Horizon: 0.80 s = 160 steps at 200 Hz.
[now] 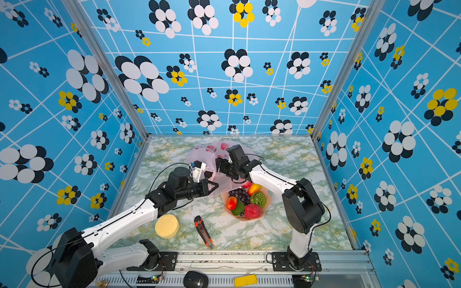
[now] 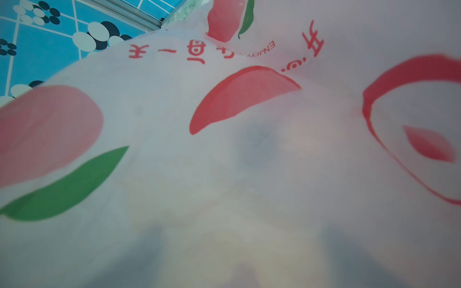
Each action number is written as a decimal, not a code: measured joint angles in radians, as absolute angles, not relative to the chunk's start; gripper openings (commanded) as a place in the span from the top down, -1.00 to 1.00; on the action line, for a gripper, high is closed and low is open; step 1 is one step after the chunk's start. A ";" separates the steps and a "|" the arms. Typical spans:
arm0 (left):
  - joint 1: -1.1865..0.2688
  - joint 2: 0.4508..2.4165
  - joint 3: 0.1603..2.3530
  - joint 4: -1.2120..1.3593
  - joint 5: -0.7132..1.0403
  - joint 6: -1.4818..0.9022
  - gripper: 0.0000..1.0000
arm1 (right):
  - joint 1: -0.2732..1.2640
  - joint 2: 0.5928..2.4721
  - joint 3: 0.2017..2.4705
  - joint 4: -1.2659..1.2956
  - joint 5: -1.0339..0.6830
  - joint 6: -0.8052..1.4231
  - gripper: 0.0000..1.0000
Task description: Place the fruits into the plastic bag
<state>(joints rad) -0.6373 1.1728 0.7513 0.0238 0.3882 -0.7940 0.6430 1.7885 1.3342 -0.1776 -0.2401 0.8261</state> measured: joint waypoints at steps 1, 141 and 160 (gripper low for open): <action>-0.637 1.173 0.751 0.024 0.388 -0.794 1.00 | 0.643 1.788 1.334 -0.178 -0.240 0.826 -0.99; -0.637 1.172 0.719 0.069 0.358 -0.828 1.00 | 0.669 0.829 0.855 -0.199 0.207 0.468 -0.99; -0.637 1.172 0.714 0.078 0.358 -0.830 1.00 | 0.667 0.760 0.867 -0.305 0.201 0.429 -0.99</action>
